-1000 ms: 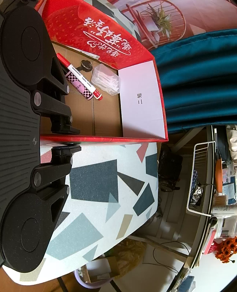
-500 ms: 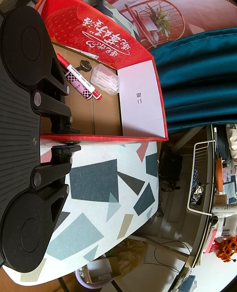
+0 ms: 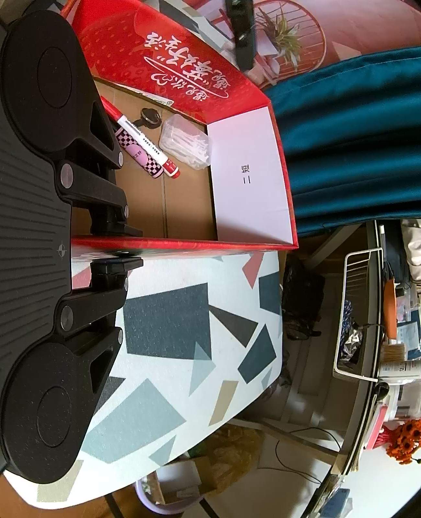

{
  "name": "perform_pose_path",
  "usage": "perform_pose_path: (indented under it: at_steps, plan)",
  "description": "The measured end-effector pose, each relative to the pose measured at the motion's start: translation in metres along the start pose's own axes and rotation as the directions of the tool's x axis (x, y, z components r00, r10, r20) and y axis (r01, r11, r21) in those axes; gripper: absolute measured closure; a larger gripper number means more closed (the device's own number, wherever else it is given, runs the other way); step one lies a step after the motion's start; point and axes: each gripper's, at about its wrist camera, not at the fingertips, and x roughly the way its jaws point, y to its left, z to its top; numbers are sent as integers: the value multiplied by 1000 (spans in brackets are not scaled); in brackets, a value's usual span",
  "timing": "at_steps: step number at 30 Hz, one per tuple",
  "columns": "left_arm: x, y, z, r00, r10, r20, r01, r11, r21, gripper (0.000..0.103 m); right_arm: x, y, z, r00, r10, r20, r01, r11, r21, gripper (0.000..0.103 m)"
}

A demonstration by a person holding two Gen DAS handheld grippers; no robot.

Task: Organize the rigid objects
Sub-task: 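Carry the gold card with the left tool into the red box and release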

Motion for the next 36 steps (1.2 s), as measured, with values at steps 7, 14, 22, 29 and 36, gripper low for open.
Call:
perform_pose_path:
  at_steps: [7,14,22,29,36]
  plan:
    - [18,-2,-11,998,-42,-52,45,997,56,55,1,0,0,1000,6,0,-6,1000,9,92]
    - [26,-4,-15,994,-52,-100,59,996,64,55,1,-1,0,1000,11,-2,-11,1000,18,92]
    - [23,1,-11,995,-50,-89,54,997,50,52,0,-2,0,1000,11,-5,-10,1000,23,92]
    - [4,15,-2,999,-16,-29,16,1000,-1,51,1,-1,1,1000,6,-6,-6,1000,20,92]
    - [-10,38,1,1000,29,-9,-29,997,-74,51,1,5,0,1000,-26,-2,26,1000,-12,94]
